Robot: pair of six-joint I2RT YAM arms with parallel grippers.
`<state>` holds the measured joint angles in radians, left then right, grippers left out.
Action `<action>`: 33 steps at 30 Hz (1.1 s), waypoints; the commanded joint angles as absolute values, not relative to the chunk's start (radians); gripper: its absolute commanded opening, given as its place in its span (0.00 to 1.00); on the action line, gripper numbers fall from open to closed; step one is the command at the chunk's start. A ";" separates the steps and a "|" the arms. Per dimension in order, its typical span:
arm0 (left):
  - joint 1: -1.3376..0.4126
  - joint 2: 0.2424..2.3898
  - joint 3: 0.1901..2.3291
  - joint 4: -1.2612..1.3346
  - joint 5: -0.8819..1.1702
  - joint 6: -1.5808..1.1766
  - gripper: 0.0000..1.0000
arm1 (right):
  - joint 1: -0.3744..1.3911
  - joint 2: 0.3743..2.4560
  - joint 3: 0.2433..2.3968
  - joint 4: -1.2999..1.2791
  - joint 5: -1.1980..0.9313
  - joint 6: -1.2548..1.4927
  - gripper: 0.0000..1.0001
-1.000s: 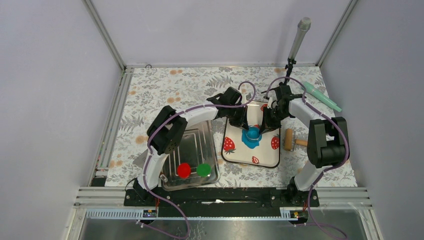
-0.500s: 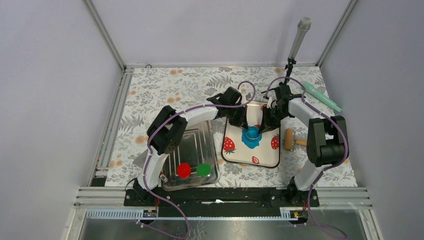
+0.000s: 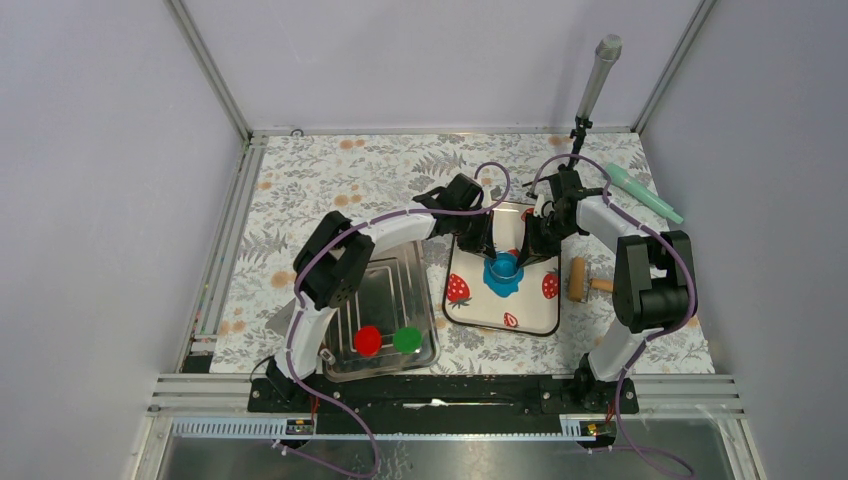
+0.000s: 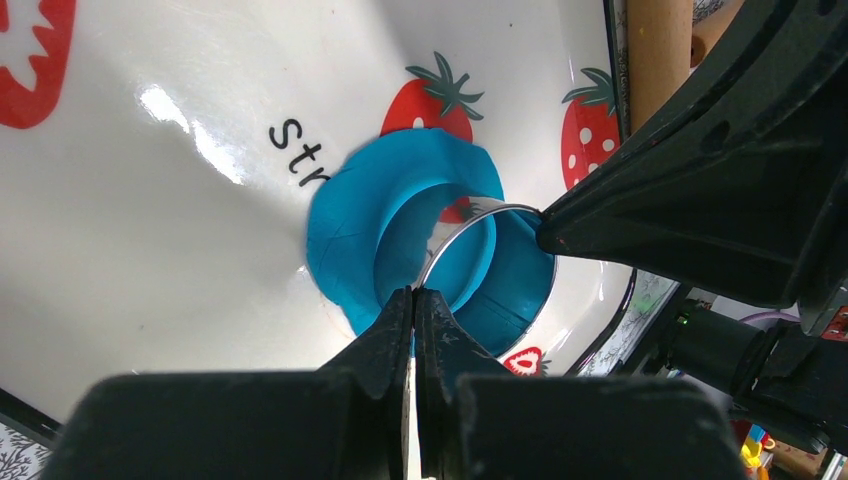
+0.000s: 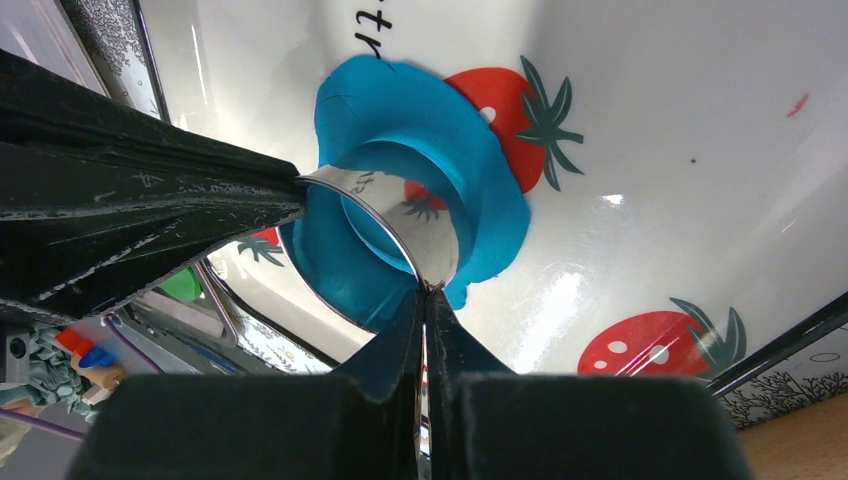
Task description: Roll out the dumpling wrappers from the dough
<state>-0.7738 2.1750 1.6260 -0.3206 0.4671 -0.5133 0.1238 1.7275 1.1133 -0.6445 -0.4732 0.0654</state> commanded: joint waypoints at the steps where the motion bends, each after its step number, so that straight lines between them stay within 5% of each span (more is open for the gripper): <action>1: -0.770 2.098 1.628 -0.271 0.472 -0.524 0.00 | 0.123 1.729 1.135 -0.649 -0.503 0.071 0.00; 33: -0.775 2.143 1.579 -0.256 0.462 -0.518 0.00 | 0.123 1.771 1.100 -0.629 -0.431 0.009 0.00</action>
<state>-0.7731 2.1685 1.5997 -0.3031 0.4671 -0.5247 0.1234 1.7424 1.1000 -0.6361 -0.4793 0.0479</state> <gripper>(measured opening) 0.013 0.020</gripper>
